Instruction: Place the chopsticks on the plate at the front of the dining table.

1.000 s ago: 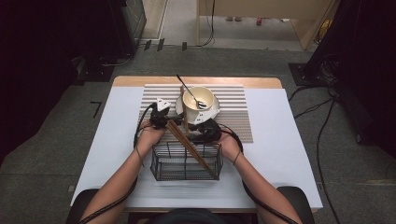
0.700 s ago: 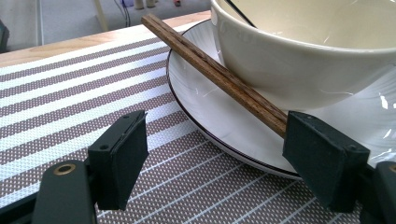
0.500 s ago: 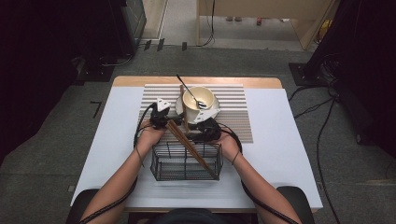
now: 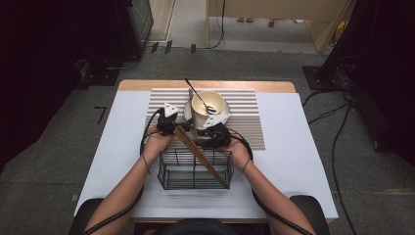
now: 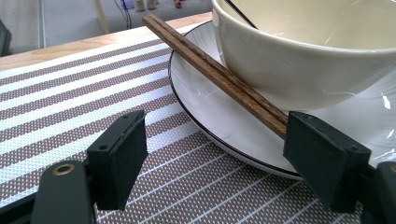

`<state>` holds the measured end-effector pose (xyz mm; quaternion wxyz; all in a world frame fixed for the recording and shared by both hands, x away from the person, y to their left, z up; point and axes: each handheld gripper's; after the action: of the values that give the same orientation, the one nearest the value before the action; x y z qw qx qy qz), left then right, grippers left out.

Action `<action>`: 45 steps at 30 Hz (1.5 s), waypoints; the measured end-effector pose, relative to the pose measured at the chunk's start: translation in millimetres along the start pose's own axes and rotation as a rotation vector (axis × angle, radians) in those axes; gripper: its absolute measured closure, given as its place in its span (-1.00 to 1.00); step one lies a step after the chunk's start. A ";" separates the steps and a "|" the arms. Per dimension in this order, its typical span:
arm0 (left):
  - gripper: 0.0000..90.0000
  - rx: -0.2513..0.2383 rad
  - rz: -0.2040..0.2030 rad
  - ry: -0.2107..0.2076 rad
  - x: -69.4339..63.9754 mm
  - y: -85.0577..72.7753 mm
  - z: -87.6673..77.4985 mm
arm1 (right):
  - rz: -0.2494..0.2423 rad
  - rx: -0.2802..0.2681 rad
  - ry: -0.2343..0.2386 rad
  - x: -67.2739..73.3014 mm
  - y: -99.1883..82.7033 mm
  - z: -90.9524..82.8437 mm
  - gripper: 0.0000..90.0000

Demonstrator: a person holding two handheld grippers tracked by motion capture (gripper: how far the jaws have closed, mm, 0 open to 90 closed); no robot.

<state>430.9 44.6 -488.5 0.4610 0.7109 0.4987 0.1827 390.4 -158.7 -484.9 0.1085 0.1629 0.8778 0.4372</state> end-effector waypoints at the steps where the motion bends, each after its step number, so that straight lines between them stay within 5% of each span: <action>1: -0.51 0.000 -0.001 0.000 0.1 0.2 -0.2 | -0.001 0.000 0.003 0.1 -0.1 0.0 0.06; 16: -0.52 0.020 0.007 -0.007 2.4 5.1 -6.8 | 0.039 0.015 0.041 -2.6 2.3 -11.8 -0.31; 29: -0.52 0.058 0.026 -0.033 3.0 12.7 -21.4 | 0.045 0.014 0.051 -2.1 4.9 -28.8 -0.38; 45: -0.52 0.113 0.117 -0.070 -1.9 10.0 -34.2 | 0.022 0.061 0.012 -4.6 3.2 -41.4 -0.38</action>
<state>410.8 58.4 -462.4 0.4259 0.7696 0.4495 0.1557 381.5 -188.9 -457.5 0.0936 0.1732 0.8896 0.4122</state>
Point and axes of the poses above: each handheld gripper's, and its own axes: z roughly forward along the jaws, y roughly out of its top, x roughly to its left, and after that the axes turned 12 degrees about -z, right-handed
